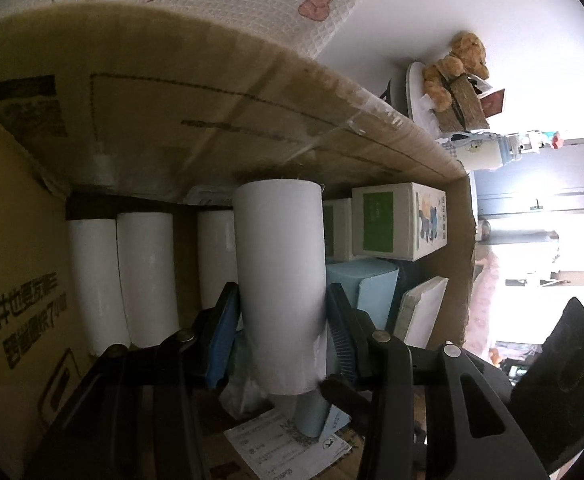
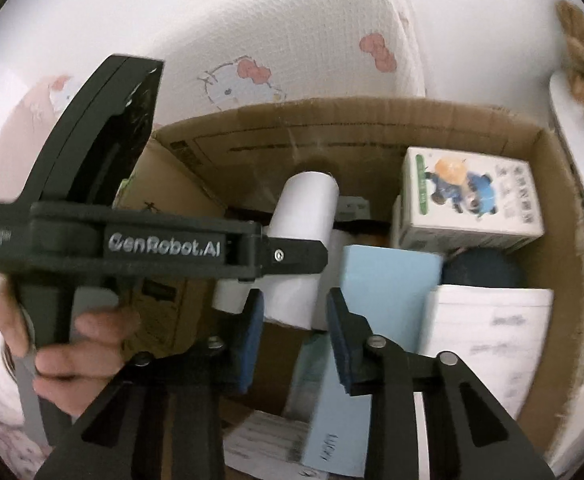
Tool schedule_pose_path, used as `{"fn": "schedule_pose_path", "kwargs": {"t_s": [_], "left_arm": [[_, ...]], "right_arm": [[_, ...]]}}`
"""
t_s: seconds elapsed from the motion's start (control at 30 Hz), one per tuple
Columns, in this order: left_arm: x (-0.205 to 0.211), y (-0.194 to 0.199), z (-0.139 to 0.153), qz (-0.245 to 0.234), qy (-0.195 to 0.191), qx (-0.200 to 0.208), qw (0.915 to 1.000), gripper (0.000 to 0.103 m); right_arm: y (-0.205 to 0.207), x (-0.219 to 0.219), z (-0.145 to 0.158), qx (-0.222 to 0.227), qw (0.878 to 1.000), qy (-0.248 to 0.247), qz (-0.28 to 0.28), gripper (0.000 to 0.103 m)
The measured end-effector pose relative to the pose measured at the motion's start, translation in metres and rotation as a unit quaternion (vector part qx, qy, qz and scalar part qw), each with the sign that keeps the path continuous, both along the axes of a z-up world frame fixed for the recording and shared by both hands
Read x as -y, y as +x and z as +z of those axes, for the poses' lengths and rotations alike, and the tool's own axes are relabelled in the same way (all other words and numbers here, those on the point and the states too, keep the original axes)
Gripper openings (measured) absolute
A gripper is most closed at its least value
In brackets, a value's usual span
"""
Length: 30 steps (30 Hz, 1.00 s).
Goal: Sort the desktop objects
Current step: 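Lower the tube into the box beside the other tubes and open both grippers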
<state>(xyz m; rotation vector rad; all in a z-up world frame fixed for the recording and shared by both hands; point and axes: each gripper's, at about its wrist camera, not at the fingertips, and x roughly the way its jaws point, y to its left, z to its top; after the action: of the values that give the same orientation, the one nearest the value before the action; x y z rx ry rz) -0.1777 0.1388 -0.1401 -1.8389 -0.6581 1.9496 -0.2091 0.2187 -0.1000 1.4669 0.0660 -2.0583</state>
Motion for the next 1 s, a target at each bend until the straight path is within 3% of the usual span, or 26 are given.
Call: {"fn": "schedule_pose_path", "kwargs": {"t_s": [0.23, 0.4, 0.63, 0.93, 0.97, 1.0], "left_arm": [[-0.007, 0.000, -0.015, -0.005, -0.045, 0.017, 0.9989, 0.047], [-0.011, -0.003, -0.024, 0.012, -0.035, 0.029, 0.9989, 0.047], [-0.002, -0.002, -0.037, 0.080, -0.009, 0.060, 0.9949, 0.047], [0.008, 0.004, -0.038, 0.089, 0.000, 0.071, 0.9935, 0.047], [0.007, 0.004, -0.039, 0.084, -0.003, 0.073, 0.9937, 0.046], [0.005, 0.004, -0.040, 0.077, -0.005, 0.078, 0.9940, 0.038]], "right_arm": [[0.004, -0.018, 0.015, -0.020, 0.999, -0.008, -0.024, 0.029], [0.008, -0.031, 0.018, -0.004, 0.999, -0.036, -0.036, 0.029], [0.010, -0.041, 0.020, -0.004, 0.998, -0.041, -0.045, 0.029], [0.000, -0.038, 0.008, 0.019, 0.998, -0.037, -0.041, 0.029], [0.000, -0.037, 0.007, 0.021, 0.998, -0.036, -0.041, 0.029], [-0.001, -0.036, 0.006, 0.024, 0.998, -0.036, -0.040, 0.029]]}}
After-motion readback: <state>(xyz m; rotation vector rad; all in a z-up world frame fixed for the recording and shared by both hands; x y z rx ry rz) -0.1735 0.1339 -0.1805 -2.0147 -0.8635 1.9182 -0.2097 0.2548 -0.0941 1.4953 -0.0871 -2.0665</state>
